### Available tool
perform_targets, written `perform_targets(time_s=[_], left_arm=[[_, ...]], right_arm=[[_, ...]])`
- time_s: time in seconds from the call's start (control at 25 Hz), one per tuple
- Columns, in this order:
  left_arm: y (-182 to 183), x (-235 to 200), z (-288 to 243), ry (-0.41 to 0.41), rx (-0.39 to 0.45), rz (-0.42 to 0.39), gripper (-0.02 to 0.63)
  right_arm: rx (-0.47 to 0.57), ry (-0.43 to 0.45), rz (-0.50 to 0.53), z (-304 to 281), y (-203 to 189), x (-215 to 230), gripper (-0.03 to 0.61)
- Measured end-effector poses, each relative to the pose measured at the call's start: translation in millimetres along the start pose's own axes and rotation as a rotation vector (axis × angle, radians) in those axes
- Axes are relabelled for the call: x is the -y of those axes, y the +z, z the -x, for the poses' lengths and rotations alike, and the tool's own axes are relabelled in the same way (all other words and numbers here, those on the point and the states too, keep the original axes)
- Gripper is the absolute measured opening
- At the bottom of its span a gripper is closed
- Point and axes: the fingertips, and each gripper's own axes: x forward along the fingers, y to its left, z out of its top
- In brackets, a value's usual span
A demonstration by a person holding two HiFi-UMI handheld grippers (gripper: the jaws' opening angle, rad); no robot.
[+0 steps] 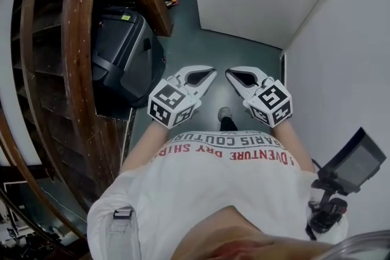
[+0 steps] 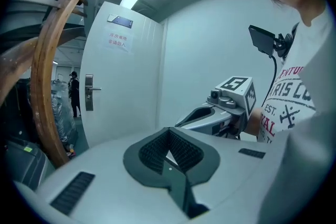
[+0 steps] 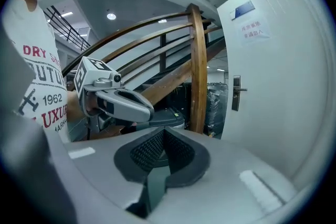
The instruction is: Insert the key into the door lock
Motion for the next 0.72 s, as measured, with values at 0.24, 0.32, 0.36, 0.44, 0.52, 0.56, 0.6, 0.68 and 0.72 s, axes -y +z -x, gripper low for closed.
perform_targets(time_s=[0.24, 0.32, 0.36, 0.44, 0.52, 0.56, 0.6, 0.68, 0.72], left_arm=[[2, 67, 81, -0.005, 0.027, -0.049, 0.002], [3, 84, 98, -0.01, 0.039, -0.06, 0.002], [2, 92, 105, -0.012, 0.043, -0.065, 0.002], [4, 107, 117, -0.012, 0.057, -0.073, 0.002], [11, 117, 126, -0.008, 0.077, -0.082, 0.002], [15, 121, 129, -0.005, 0.086, -0.087, 0.002], [19, 124, 131, 0.0, 0.093, -0.09, 0.002], [24, 128, 134, 0.009, 0.1, -0.088, 0.002], [25, 129, 134, 0.011, 0.101, -0.083, 0.002]], right_arm=[[0.038, -0.047, 0.022, 47, 18, -86, 0.002], [0.042, -0.059, 0.019, 60, 21, -104, 0.002], [0.044, -0.061, 0.018, 66, 23, -113, 0.002], [0.049, -0.06, 0.024, 76, 26, -129, 0.002], [0.053, -0.058, 0.045, 85, 32, -139, 0.002], [0.056, -0.057, 0.057, 89, 36, -142, 0.002], [0.057, -0.055, 0.065, 93, 39, -145, 0.002], [0.056, -0.051, 0.073, 98, 43, -149, 0.002], [0.054, -0.049, 0.073, 100, 43, -150, 0.002]])
